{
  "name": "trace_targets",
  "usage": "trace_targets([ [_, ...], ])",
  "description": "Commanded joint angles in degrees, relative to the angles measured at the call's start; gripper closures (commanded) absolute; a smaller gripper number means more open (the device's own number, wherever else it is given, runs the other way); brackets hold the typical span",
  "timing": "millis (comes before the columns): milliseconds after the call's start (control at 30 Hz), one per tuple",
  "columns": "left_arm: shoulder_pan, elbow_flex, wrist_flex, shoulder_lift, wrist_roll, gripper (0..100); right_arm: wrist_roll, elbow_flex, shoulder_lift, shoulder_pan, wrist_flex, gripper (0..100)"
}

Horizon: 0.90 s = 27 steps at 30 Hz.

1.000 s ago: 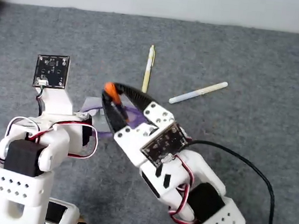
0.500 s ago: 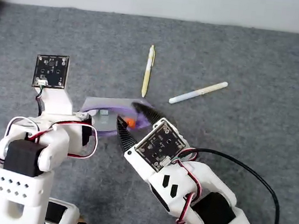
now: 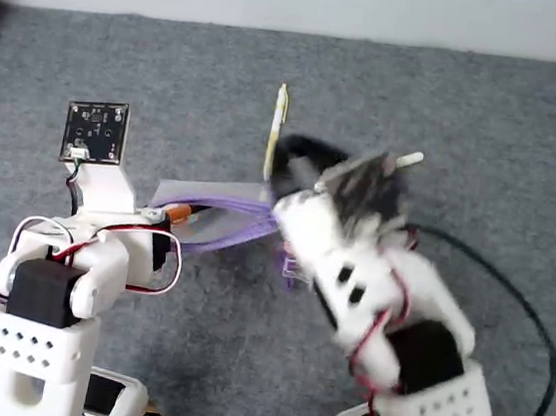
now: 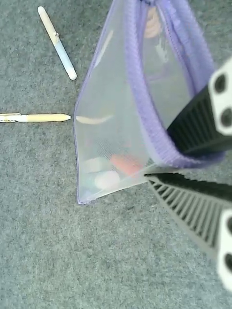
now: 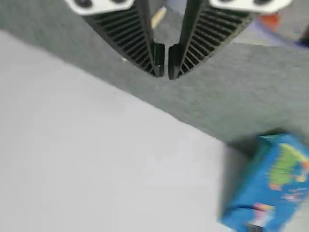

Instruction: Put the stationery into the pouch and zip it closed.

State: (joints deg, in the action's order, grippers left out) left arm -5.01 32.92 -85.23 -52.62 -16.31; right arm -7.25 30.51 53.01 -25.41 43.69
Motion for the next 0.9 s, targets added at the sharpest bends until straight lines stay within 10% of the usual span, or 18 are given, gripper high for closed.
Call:
trace_targets([
  [0,-0.09,-0.31,1.14,0.00,-0.62,99,4.40,-6.86,-7.78,7.08,4.18,98.5],
  [633,-0.09,0.04,1.14,0.00,-0.62,99,24.18,-41.49,-63.52,21.49,18.95,97.6],
  [867,-0.09,0.04,1.14,0.26,-0.62,99,29.36,-59.16,-82.42,23.08,25.63,76.6],
])
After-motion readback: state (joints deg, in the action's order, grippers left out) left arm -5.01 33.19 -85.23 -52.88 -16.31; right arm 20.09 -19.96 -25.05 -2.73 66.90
